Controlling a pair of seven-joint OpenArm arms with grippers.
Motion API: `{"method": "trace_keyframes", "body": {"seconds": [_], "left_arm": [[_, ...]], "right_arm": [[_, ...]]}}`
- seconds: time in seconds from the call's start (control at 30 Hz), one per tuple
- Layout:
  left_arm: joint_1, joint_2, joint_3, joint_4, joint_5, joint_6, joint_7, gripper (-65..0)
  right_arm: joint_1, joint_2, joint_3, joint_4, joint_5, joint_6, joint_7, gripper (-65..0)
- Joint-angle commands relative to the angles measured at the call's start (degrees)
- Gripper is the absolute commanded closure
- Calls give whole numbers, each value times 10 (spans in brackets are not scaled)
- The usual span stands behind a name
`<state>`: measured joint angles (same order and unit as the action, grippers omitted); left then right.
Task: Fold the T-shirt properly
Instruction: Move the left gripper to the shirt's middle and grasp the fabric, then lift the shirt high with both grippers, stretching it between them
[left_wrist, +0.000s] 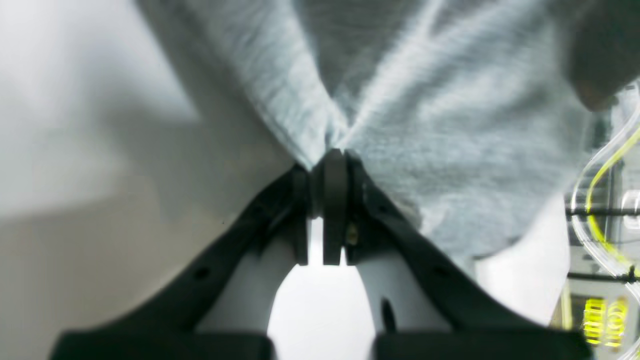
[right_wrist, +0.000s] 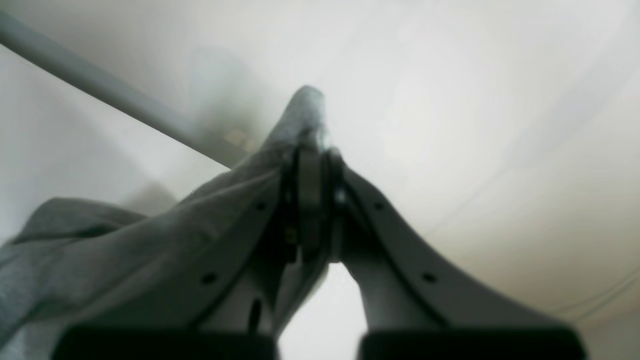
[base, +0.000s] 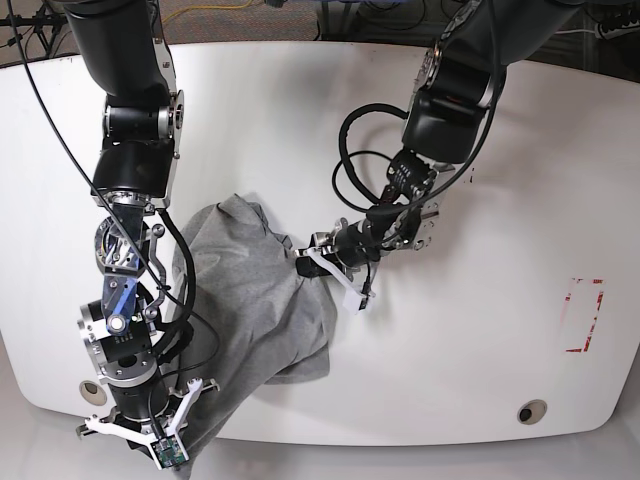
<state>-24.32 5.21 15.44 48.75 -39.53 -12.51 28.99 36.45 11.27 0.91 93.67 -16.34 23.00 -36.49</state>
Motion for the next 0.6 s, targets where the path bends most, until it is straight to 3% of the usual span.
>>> {"method": "trace_keyframes", "body": {"seconds": [0.0, 0.1, 0.37, 0.57], "left_arm": [[2, -22, -7, 89, -5, 24, 19, 0], [28, -53, -30, 172, -5, 41, 52, 0], [70, -102, -100, 344, -5, 41, 143, 0], [75, -140, -126, 402, -5, 41, 167, 0]], "right_arm": [[20, 13, 4, 7, -4, -6, 15, 0], [20, 15, 5, 6, -4, -6, 15, 0], [12, 19, 3, 5, -4, -6, 15, 0], [14, 14, 2, 4, -4, -7, 15, 0]]}}
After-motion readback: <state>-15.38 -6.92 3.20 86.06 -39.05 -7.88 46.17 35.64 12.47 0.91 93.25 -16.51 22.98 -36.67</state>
